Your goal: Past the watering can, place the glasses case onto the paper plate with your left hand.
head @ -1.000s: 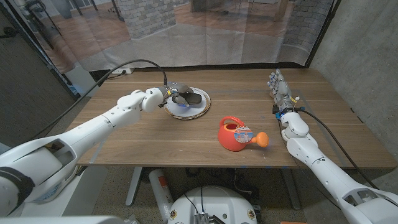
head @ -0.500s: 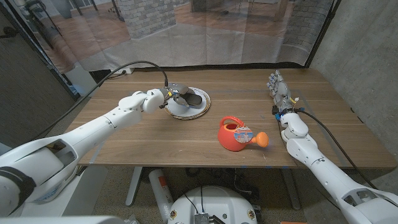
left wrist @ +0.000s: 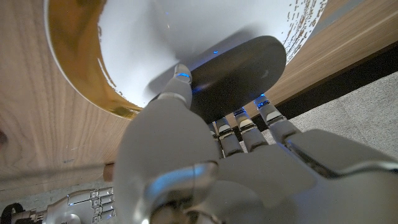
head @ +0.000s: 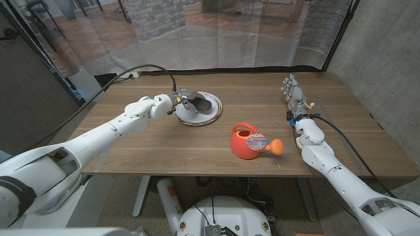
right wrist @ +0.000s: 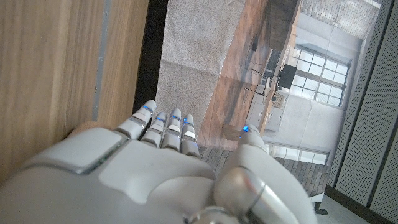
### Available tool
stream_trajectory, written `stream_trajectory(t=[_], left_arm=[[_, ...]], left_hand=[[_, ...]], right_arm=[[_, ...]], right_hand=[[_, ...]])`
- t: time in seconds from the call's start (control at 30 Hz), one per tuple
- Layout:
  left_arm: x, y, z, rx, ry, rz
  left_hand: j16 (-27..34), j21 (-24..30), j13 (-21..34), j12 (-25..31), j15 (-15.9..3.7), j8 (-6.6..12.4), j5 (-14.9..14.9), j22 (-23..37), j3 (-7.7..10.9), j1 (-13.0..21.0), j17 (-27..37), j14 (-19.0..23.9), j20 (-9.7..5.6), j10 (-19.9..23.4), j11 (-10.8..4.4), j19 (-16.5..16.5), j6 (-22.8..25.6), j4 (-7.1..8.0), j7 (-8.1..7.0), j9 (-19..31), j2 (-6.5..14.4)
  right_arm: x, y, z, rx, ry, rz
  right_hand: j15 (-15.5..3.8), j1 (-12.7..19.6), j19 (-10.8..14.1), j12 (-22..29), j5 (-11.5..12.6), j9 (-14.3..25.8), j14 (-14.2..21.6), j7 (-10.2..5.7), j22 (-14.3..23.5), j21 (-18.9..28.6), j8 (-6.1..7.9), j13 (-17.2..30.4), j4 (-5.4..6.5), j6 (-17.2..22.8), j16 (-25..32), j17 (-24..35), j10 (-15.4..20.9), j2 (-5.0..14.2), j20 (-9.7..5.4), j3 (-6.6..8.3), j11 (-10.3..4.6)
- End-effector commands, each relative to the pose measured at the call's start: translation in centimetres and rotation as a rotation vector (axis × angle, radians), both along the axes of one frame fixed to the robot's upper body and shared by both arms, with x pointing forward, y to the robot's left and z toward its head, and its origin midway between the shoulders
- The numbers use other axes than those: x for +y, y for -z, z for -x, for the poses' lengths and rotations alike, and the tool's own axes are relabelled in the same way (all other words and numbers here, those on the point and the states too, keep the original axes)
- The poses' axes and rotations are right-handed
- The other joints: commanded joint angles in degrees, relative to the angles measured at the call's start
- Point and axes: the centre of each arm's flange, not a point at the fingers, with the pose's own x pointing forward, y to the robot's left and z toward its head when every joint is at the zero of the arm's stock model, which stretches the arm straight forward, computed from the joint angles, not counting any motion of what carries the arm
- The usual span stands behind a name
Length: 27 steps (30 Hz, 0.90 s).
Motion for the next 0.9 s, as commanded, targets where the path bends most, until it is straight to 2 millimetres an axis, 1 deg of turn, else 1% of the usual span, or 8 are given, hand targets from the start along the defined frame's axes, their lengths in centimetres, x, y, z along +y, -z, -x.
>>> stream_trajectory(t=[0.03, 0.2, 0.3, 0.5, 0.6, 0.63, 0.67, 0.9], left_arm=[[0.29, 0.19, -0.03, -0.009, -0.009, -0.005], [0.3, 0.22, -0.08, -0.014, -0.011, -0.007], [0.31, 0.22, -0.08, -0.015, -0.012, -0.011], [0.25, 0.19, 0.02, -0.025, -0.016, -0.022], [0.23, 0.19, 0.06, -0.025, -0.018, -0.026], [0.22, 0.19, 0.06, -0.024, -0.017, -0.024], [0.22, 0.18, 0.07, -0.022, -0.016, -0.025], [0.21, 0.13, 0.22, -0.018, -0.018, -0.028]], left_hand=[[-0.13, -0.57, 0.03, -0.4, -1.59, -0.47, 0.15, 0.11, 0.99, -1.04, -0.11, -1.15, 0.43, -1.33, -0.11, -0.86, -1.07, 1.43, 0.01, 0.1, -0.57], [-0.29, -1.38, -0.23, -0.99, -0.91, -1.03, 0.2, 0.14, 0.81, -1.44, -0.42, -2.95, 1.37, -3.5, 0.23, -2.12, -2.34, 1.52, 0.37, 0.11, -0.66], [-0.39, -1.86, -0.42, -1.12, -0.58, -1.45, 0.24, 0.18, 0.71, -1.69, -0.61, -4.29, 1.79, -4.52, 0.41, -2.79, -3.46, 1.58, 0.22, 0.11, -0.66], [-0.54, -2.87, -0.85, -1.48, -0.01, -2.13, 0.33, 0.24, 0.16, -2.47, -0.99, -6.74, 1.96, -7.07, 0.51, -4.43, -5.58, 1.73, -0.06, 0.1, -1.23], [-0.53, -3.27, -1.09, -1.55, -0.12, -2.46, 0.42, 0.28, -0.3, -3.23, -1.16, -7.96, 1.91, -8.36, 0.86, -4.95, -6.88, 2.02, 0.0, 0.08, -1.54], [-0.35, -3.38, -1.22, -1.51, -0.18, -2.43, 0.49, 0.29, -0.5, -3.57, -1.24, -8.08, 1.78, -8.9, 1.63, -4.98, -7.09, 2.13, -0.06, 0.07, -1.68], [-0.3, -3.52, -1.27, -1.47, -0.23, -2.38, 0.52, 0.3, -0.57, -3.67, -1.27, -8.13, 1.73, -9.0, 1.9, -5.23, -7.07, 2.16, -0.12, 0.07, -1.74], [-0.23, -4.22, -1.63, -1.45, 0.01, -2.77, 0.73, 0.33, -1.6, -5.19, -1.47, -9.34, 1.71, -10.62, 1.12, -6.28, -9.0, 2.67, 0.07, 0.02, -2.67]], right_arm=[[0.2, -0.24, -0.33, 0.006, -0.002, 0.005], [0.19, -0.27, -0.41, 0.007, -0.002, 0.005], [0.19, -0.29, -0.44, 0.007, -0.001, 0.005], [0.2, -0.31, -0.46, 0.008, -0.003, 0.006], [0.21, -0.33, -0.47, 0.007, -0.004, 0.005], [0.21, -0.34, -0.47, 0.008, -0.005, 0.006], [0.22, -0.35, -0.48, 0.007, -0.004, 0.006], [0.18, -0.45, -0.49, 0.005, -0.006, 0.008]], right_hand=[[0.0, 0.16, 0.39, -0.03, 0.1, 0.05, 0.45, -0.25, 0.17, -0.17, 0.42, 0.32, 0.24, 0.62, 0.0, 0.14, 0.28, 0.5, -0.51, -0.17, -0.04], [0.02, 0.15, 0.38, -0.02, 0.09, 0.06, 0.44, -0.32, 0.17, -0.18, 0.4, 0.32, 0.25, 0.58, -0.01, 0.15, 0.32, 0.51, -0.48, -0.18, -0.01], [-0.05, 0.15, 0.35, -0.01, 0.09, 0.06, 0.43, -0.31, 0.17, -0.19, 0.4, 0.32, 0.24, 0.6, -0.02, 0.15, 0.35, 0.52, -0.47, -0.18, 0.08], [-0.11, 0.19, 0.36, -0.02, 0.09, 0.06, 0.46, -0.25, 0.17, -0.19, 0.4, 0.32, 0.23, 0.62, -0.01, 0.14, 0.34, 0.54, -0.44, -0.18, 0.06], [-0.03, 0.2, 0.35, -0.05, 0.09, 0.06, 0.46, -0.27, 0.17, -0.2, 0.41, 0.32, 0.22, 0.64, -0.01, 0.14, 0.29, 0.54, -0.41, -0.18, 0.07], [-0.05, 0.21, 0.34, -0.05, 0.09, 0.06, 0.45, -0.26, 0.17, -0.2, 0.41, 0.32, 0.22, 0.65, -0.02, 0.14, 0.29, 0.55, -0.4, -0.18, 0.05], [-0.07, 0.21, 0.35, -0.05, 0.09, 0.06, 0.47, -0.27, 0.18, -0.2, 0.4, 0.32, 0.22, 0.62, -0.01, 0.14, 0.29, 0.55, -0.41, -0.18, 0.04], [-0.05, 0.22, 0.39, -0.05, 0.08, 0.06, 0.5, -0.32, 0.18, -0.19, 0.38, 0.32, 0.21, 0.59, 0.0, 0.14, 0.31, 0.53, -0.37, -0.2, 0.09]])
